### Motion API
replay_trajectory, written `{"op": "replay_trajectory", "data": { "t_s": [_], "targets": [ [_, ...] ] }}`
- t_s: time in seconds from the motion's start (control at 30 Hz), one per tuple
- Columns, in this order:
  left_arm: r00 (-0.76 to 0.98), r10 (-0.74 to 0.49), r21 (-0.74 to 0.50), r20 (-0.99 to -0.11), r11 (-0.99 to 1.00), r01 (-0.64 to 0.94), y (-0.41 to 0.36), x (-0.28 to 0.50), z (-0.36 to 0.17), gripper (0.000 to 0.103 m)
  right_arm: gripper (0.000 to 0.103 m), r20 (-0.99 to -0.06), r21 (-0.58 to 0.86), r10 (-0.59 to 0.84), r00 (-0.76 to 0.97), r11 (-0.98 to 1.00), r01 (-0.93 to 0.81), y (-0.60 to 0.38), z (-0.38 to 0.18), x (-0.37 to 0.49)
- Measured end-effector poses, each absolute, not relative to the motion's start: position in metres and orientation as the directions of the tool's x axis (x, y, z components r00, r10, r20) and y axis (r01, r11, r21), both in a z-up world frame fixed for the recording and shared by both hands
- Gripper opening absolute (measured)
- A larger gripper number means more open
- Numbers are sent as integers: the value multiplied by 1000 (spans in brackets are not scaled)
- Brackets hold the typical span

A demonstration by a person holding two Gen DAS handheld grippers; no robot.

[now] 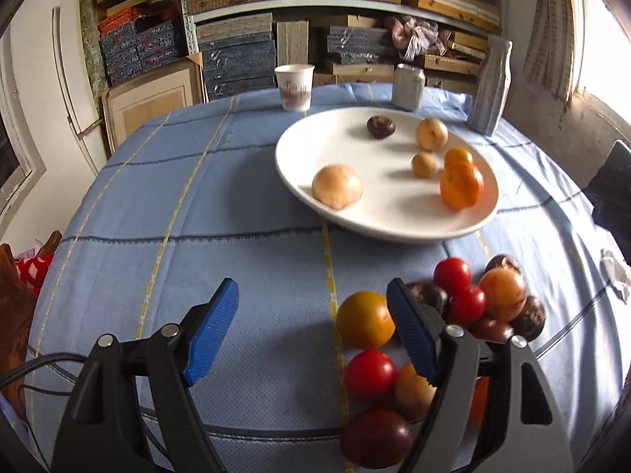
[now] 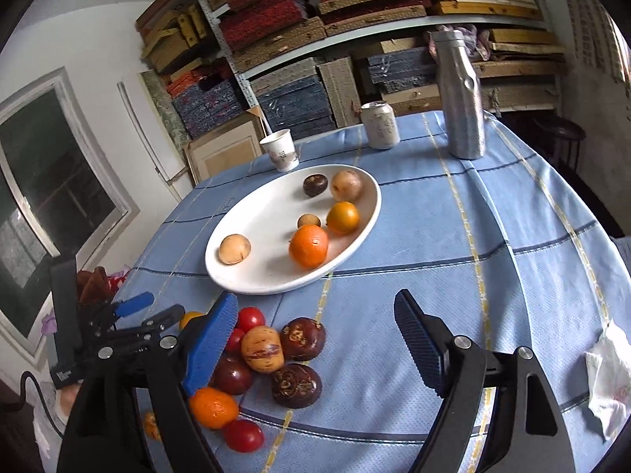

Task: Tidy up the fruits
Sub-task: 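Move both open tools back toward the remaining fruit cluster, then grasp the golden-brown round fruit with the left tool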

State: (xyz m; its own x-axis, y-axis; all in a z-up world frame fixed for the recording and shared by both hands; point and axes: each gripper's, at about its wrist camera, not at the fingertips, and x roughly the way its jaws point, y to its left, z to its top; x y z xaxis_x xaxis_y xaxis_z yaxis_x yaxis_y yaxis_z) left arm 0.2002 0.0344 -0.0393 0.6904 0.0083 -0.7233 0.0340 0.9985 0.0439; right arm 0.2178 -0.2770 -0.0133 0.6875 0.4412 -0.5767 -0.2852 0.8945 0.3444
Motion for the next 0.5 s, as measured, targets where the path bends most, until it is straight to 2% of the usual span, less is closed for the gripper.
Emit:
{"op": "replay_trajectory", "data": {
  "t_s": [0.27,0.5],
  "targets": [
    [677,-6,27,-736,999,39,38,202,-47,78,84,-585,356,446,678,892,-280,-279,-17,220],
    [673,6,67,-740,996,64,28,201,-52,80,84,-591,354,447,672,892,-282,-277,-17,220]
  ]
}}
